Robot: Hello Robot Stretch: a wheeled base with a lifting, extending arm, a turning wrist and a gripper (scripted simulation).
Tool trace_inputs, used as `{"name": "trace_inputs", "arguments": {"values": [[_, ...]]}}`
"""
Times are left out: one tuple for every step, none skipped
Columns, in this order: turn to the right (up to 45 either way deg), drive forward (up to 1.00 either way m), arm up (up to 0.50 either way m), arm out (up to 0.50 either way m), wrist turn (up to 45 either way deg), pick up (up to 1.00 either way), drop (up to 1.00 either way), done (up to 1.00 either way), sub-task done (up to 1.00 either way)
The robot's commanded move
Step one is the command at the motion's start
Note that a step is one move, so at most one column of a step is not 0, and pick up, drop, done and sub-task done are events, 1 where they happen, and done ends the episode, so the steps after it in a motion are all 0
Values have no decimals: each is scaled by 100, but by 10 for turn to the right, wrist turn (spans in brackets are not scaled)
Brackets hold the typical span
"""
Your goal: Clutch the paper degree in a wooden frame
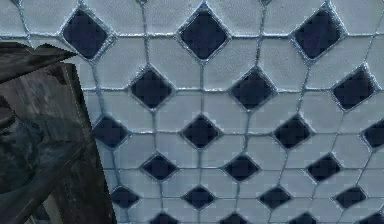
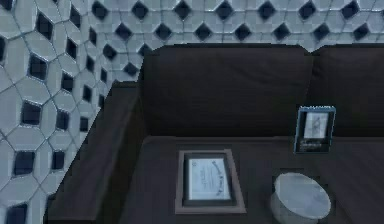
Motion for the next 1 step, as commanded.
{"name": "trace_inputs", "arguments": {"values": [[0,0,50,0,0,0,0,0,0]]}}
